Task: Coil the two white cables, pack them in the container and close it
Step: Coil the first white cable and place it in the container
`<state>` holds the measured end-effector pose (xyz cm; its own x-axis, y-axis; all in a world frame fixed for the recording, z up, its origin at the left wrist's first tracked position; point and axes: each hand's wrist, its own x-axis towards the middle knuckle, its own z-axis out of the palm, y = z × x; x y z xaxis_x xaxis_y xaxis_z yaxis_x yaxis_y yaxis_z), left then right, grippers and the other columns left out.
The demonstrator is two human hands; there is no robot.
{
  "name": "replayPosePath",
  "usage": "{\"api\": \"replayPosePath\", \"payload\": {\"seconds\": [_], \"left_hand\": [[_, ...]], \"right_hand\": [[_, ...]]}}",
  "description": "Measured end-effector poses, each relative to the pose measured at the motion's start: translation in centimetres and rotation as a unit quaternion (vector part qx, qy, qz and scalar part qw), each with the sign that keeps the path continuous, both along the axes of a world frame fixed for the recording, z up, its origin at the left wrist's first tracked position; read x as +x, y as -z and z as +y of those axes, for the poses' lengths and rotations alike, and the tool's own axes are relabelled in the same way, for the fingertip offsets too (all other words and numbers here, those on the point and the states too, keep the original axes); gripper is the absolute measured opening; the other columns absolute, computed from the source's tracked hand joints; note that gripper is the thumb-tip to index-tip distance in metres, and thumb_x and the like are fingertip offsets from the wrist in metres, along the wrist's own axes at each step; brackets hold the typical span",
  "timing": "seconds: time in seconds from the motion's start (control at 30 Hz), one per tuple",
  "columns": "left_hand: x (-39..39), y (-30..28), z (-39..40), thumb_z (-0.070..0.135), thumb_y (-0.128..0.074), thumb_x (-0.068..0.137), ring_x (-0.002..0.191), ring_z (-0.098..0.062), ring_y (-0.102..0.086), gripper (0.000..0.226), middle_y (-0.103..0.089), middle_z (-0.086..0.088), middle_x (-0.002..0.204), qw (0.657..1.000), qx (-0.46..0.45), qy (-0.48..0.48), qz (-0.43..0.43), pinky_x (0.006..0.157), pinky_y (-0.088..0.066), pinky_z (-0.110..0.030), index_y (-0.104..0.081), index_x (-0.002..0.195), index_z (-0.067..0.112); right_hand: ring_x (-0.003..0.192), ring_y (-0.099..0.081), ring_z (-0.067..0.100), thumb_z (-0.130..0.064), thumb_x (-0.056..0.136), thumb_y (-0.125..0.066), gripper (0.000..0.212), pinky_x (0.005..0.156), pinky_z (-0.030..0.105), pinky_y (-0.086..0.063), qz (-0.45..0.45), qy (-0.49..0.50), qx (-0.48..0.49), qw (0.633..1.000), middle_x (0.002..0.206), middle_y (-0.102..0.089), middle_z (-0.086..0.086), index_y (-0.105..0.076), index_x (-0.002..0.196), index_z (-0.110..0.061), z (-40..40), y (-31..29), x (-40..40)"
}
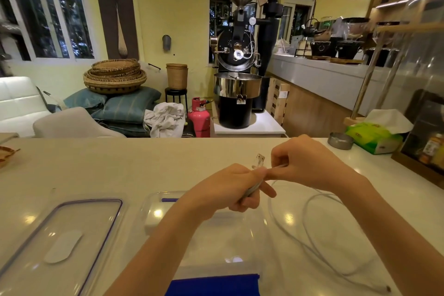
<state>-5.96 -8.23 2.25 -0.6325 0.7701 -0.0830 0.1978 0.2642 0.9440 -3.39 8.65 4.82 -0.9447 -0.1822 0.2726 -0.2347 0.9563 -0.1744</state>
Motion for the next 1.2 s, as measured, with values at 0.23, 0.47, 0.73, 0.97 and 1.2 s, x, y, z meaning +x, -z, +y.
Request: {"api": "replayPosePath", "payload": {"seconds": [0.23,0.47,0.73,0.97,1.2], "left_hand": [[-0.3,0.8,1.0,0.037,-0.032,0.096,0.041,-0.004,-0.037,0.048,-0.041,0.010,0.032,0.995,0.020,-0.101,0.016,0.050,-0.036,-0.016,-0.063,0.099,0.000],[-1.1,1.5,1.2,0.032,-0.029,0.097,0.037,0.000,-0.047,0.041,-0.051,0.004,0.048,0.962,0.102,-0.215,0.134,0.046,-0.040,-0.012,-0.059,0.082,0.008],[-1.0,1.1,1.1,0.031,-0.028,0.098,0.041,0.000,-0.049,0.043,-0.051,0.002,0.051,0.946,0.199,-0.239,0.094,0.045,-0.039,-0.007,-0.062,0.078,0.014],[-1.0,0.5,0.5,0.032,-0.035,0.096,0.039,-0.006,-0.039,0.041,-0.043,0.006,0.040,0.950,0.220,-0.216,-0.052,0.049,-0.036,-0.020,-0.060,0.070,0.013],[-1.7,0.4,0.2,0.025,-0.035,0.095,0.030,-0.004,-0.029,0.037,-0.028,0.009,0.033,0.938,0.258,-0.107,-0.207,0.039,-0.026,-0.017,-0.045,0.061,0.015]], "right_hand": [[0.058,-0.049,0.006,-0.036,0.087,-0.052,0.023,0.057,0.019,-0.040,-0.009,0.015,-0.052,0.998,0.062,-0.052,-0.014,-0.067,0.089,-0.018,-1.3,0.1,0.8],[0.051,-0.057,0.005,-0.013,0.094,-0.041,0.026,0.047,0.013,-0.044,-0.074,-0.038,-0.282,0.956,0.075,-0.064,-0.005,-0.056,0.111,-0.027,-3.0,1.0,1.9],[0.054,-0.059,0.000,-0.028,0.084,-0.058,0.017,0.052,0.012,-0.048,0.125,-0.034,-0.279,0.951,0.063,-0.061,-0.022,-0.071,0.093,-0.024,-4.2,2.2,2.2],[0.060,-0.058,0.005,-0.050,0.091,-0.034,0.036,0.057,0.011,-0.045,0.132,-0.071,-0.181,0.972,0.061,-0.055,-0.027,-0.065,0.092,-0.033,-4.8,2.4,3.2],[0.052,-0.056,0.012,-0.043,0.092,-0.031,0.046,0.044,0.014,-0.040,0.236,-0.100,-0.374,0.891,0.057,-0.065,-0.001,-0.066,0.071,-0.021,-4.3,1.4,3.7]]}}
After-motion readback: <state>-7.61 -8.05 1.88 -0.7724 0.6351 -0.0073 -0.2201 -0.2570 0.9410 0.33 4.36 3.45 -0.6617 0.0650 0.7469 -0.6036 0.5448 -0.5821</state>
